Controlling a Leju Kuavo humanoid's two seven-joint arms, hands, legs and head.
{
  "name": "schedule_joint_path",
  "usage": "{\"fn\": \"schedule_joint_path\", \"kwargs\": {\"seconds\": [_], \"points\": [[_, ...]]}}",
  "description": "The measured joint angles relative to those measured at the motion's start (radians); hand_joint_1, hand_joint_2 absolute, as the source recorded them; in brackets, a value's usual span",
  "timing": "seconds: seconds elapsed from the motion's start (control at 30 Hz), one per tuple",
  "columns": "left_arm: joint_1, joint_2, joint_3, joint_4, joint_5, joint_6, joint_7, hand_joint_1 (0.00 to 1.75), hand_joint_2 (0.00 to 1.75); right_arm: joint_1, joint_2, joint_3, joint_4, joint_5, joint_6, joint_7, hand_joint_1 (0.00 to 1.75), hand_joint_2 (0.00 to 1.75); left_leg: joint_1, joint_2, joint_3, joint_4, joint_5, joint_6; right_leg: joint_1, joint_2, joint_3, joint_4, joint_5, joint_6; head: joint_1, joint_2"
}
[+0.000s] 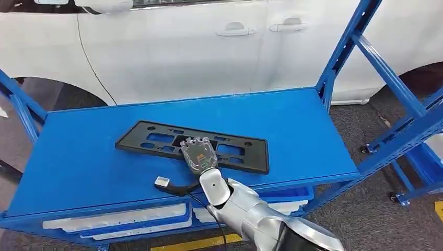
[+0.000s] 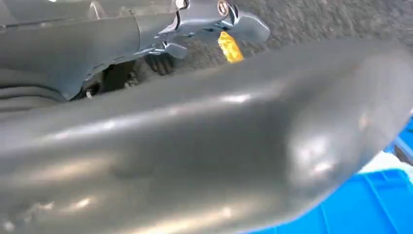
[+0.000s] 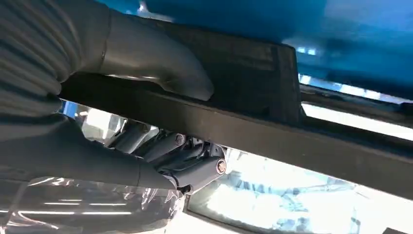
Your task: Take the parts from the cabinet and place them on the table.
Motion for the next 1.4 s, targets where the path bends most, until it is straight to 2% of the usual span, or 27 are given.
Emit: {"fn": "schedule_joint_path", "kwargs": {"seconds": [0.07,0.1,0.2,0.23,0.27,0.33,0.4,0.43,0.47,0.53,0.6,0.63,0.7,0.73,0.77,0.83,0.9,0.93,0.97,1.07,1.13,1.2,1.23,1.27,1.3,1.33,1.4], "points": [[0.000,-0.002,-0.010,0.000,0.000,0.000,-0.018,0.00,1.75,-0.001,0.000,-0.021,0.002,0.007,-0.008,-0.007,1.75,1.75,0.001,0.001,0.002,-0.006,0.005,0.015,-0.003,0.000,-0.002,0.003,-0.005,0.010,-0.001,0.000],[-0.001,-0.002,-0.013,0.000,0.000,0.005,-0.021,0.00,1.75,-0.002,0.000,-0.032,0.002,0.007,-0.010,-0.012,1.75,1.75,0.002,0.001,0.003,-0.008,0.007,0.020,-0.006,0.000,-0.009,0.025,-0.024,0.017,0.003,0.000],[-0.003,-0.002,-0.021,0.000,0.000,0.011,-0.021,0.00,1.75,0.000,-0.001,-0.052,0.003,0.008,-0.011,-0.016,1.75,1.75,0.000,0.004,-0.001,-0.007,0.007,0.030,-0.011,-0.001,-0.113,0.248,-0.135,0.027,0.006,0.000],[-0.003,-0.002,-0.022,0.000,0.000,0.012,-0.021,0.00,1.75,0.001,-0.001,-0.055,0.004,0.009,-0.011,-0.016,1.75,1.75,-0.001,0.004,-0.001,-0.006,0.007,0.030,-0.012,-0.001,-0.143,0.310,-0.152,0.028,0.006,0.000],[-0.003,-0.001,-0.023,0.000,0.000,0.012,-0.021,0.00,1.75,0.001,-0.002,-0.058,0.004,0.010,-0.011,-0.016,1.75,1.75,-0.001,0.003,-0.001,-0.006,0.007,0.030,-0.012,-0.001,-0.154,0.327,-0.145,0.027,0.006,0.000],[-0.003,-0.002,-0.027,0.000,0.000,0.013,-0.022,0.00,1.75,0.000,-0.002,-0.062,0.004,0.010,-0.012,-0.016,1.75,1.75,-0.002,-0.001,0.002,-0.006,0.007,0.030,-0.011,-0.001,-0.102,0.215,-0.070,0.018,0.006,0.000],[-0.004,-0.005,-0.032,0.000,0.000,0.012,-0.022,0.00,1.75,-0.001,-0.002,-0.068,0.004,0.010,-0.013,-0.016,1.75,1.75,-0.004,-0.004,0.005,-0.006,0.006,0.028,-0.003,0.001,-0.013,0.033,0.007,-0.003,0.006,0.000],[-0.005,-0.008,-0.033,0.000,0.000,0.013,-0.021,0.00,1.75,-0.002,-0.001,-0.071,0.004,0.010,-0.014,-0.016,1.75,1.75,-0.010,-0.004,0.002,-0.002,0.004,0.022,0.000,-0.001,-0.002,0.005,-0.004,-0.006,0.005,0.000],[-0.005,-0.008,-0.034,0.000,0.000,0.014,-0.020,0.00,1.75,-0.002,-0.001,-0.075,0.003,0.013,-0.019,-0.019,1.75,1.75,-0.007,-0.004,0.000,-0.004,0.005,0.016,0.001,-0.003,-0.005,0.004,0.000,-0.003,0.006,0.000],[-0.005,-0.008,-0.035,0.000,0.000,0.016,-0.015,0.00,1.75,0.001,-0.003,-0.095,-0.008,0.045,-0.024,-0.031,1.75,1.75,-0.003,-0.002,0.002,-0.011,0.008,0.005,0.005,-0.001,-0.007,0.004,0.000,-0.008,0.006,0.000],[-0.005,-0.008,-0.035,0.000,0.000,0.024,-0.010,0.00,1.75,0.006,-0.003,-0.148,-0.056,0.102,-0.024,-0.054,1.75,1.75,-0.003,0.000,0.000,-0.003,-0.002,-0.005,-0.008,-0.001,0.003,-0.021,0.013,-0.017,0.006,0.000],[-0.005,-0.010,-0.035,0.000,0.000,0.026,-0.010,0.00,1.75,0.007,-0.003,-0.179,-0.082,0.126,-0.026,-0.067,1.75,1.75,-0.003,-0.001,-0.019,0.039,-0.033,-0.009,-0.008,-0.001,0.004,-0.023,0.015,-0.024,0.002,0.000],[-0.006,-0.010,-0.034,0.000,0.000,0.026,-0.016,0.00,1.75,0.015,-0.006,-0.253,-0.152,0.166,-0.029,-0.111,1.75,1.75,-0.001,-0.001,-0.091,0.197,-0.110,-0.016,-0.006,-0.001,0.004,-0.023,0.014,-0.026,0.002,0.000],[-0.005,-0.010,-0.034,0.000,0.000,0.022,-0.025,0.00,1.75,0.024,-0.009,-0.295,-0.196,0.169,-0.029,-0.140,1.75,1.75,-0.001,-0.001,-0.128,0.271,-0.135,-0.020,-0.005,-0.002,0.004,-0.021,0.013,-0.027,0.001,0.000],[-0.005,-0.010,-0.034,0.000,0.000,0.018,-0.031,0.00,1.75,0.034,-0.013,-0.337,-0.242,0.168,-0.029,-0.165,1.75,1.75,0.000,-0.001,-0.144,0.300,-0.132,-0.023,-0.004,-0.002,0.004,-0.020,0.013,-0.028,0.001,0.000],[-0.004,-0.010,-0.033,0.000,0.000,0.008,-0.054,0.00,1.75,0.046,-0.015,-0.422,-0.328,0.113,-0.029,-0.242,1.75,1.75,0.002,0.000,-0.108,0.219,-0.068,-0.025,-0.005,-0.002,0.004,-0.014,0.008,-0.024,0.001,0.000],[-0.006,-0.010,-0.032,0.000,0.000,0.005,-0.065,0.00,1.75,0.048,-0.015,-0.498,-0.399,0.082,-0.031,-0.289,1.75,1.75,0.005,0.003,-0.019,0.037,0.020,-0.024,-0.007,-0.001,0.006,-0.004,-0.001,-0.015,0.001,0.000],[-0.007,-0.013,-0.032,0.000,0.000,0.004,-0.066,0.00,1.75,0.047,-0.015,-0.522,-0.421,0.077,-0.034,-0.294,1.75,1.75,0.001,0.006,-0.003,0.009,0.000,-0.022,0.001,-0.001,0.002,0.001,-0.005,-0.010,0.000,0.000],[-0.008,-0.014,-0.031,0.000,0.000,0.004,-0.068,0.00,1.75,0.048,-0.016,-0.543,-0.442,0.076,-0.037,-0.298,1.75,1.75,-0.001,0.003,-0.004,0.002,0.003,-0.006,0.002,0.001,-0.004,0.006,-0.004,-0.006,0.001,0.000],[-0.008,-0.016,-0.029,0.000,0.000,0.010,-0.083,0.00,1.75,0.064,-0.017,-0.592,-0.495,0.041,-0.038,-0.342,1.75,1.75,-0.002,0.003,-0.009,0.002,0.005,0.011,0.001,0.001,-0.004,0.003,-0.002,0.006,0.005,0.000],[-0.010,-0.018,-0.023,0.000,0.000,0.031,-0.124,0.00,1.75,0.098,-0.017,-0.648,-0.572,-0.144,-0.031,-0.507,1.75,1.75,0.002,0.004,-0.006,-0.005,0.010,0.025,-0.003,0.000,-0.022,0.047,-0.039,0.019,0.008,0.000],[-0.011,-0.019,-0.005,0.000,0.000,0.003,-0.199,0.00,1.75,0.145,-0.032,-0.692,-0.718,-0.477,0.027,-0.720,1.75,1.75,0.001,0.004,-0.009,-0.004,0.010,0.033,-0.008,0.000,-0.098,0.205,-0.119,0.027,0.008,0.000],[-0.010,-0.020,0.000,0.000,0.000,-0.005,-0.223,0.00,1.75,0.163,-0.049,-0.703,-0.803,-0.701,0.074,-0.774,1.75,1.75,0.000,0.003,-0.009,-0.004,0.009,0.035,-0.010,0.000,-0.134,0.280,-0.146,0.030,0.011,0.000],[-0.009,-0.021,0.004,0.000,0.000,-0.015,-0.236,0.00,1.75,0.189,-0.072,-0.712,-0.893,-0.893,0.129,-0.793,1.75,1.75,0.000,0.000,-0.009,-0.004,0.008,0.035,-0.012,-0.001,-0.157,0.324,-0.152,0.032,0.010,0.000],[-0.008,-0.021,0.009,0.000,0.000,-0.028,-0.235,0.00,1.75,0.222,-0.101,-0.726,-1.025,-1.126,0.215,-0.809,1.75,1.75,0.000,-0.006,-0.007,-0.003,0.007,0.036,-0.013,-0.001,-0.157,0.316,-0.133,0.031,0.012,0.000],[-0.006,-0.021,0.012,0.000,0.000,-0.040,-0.235,0.00,1.75,0.257,-0.132,-0.743,-1.132,-1.291,0.299,-0.826,1.75,1.75,-0.001,-0.010,-0.006,-0.003,0.006,0.037,-0.013,0.000,-0.135,0.267,-0.097,0.028,0.013,0.000],[0.001,-0.025,0.015,0.000,0.000,-0.050,-0.235,0.00,1.75,0.315,-0.187,-0.772,-1.328,-1.482,0.461,-0.867,1.75,1.75,-0.003,-0.014,0.001,-0.003,0.001,0.034,-0.009,-0.001,-0.050,0.079,-0.005,0.013,0.021,0.000]]}}
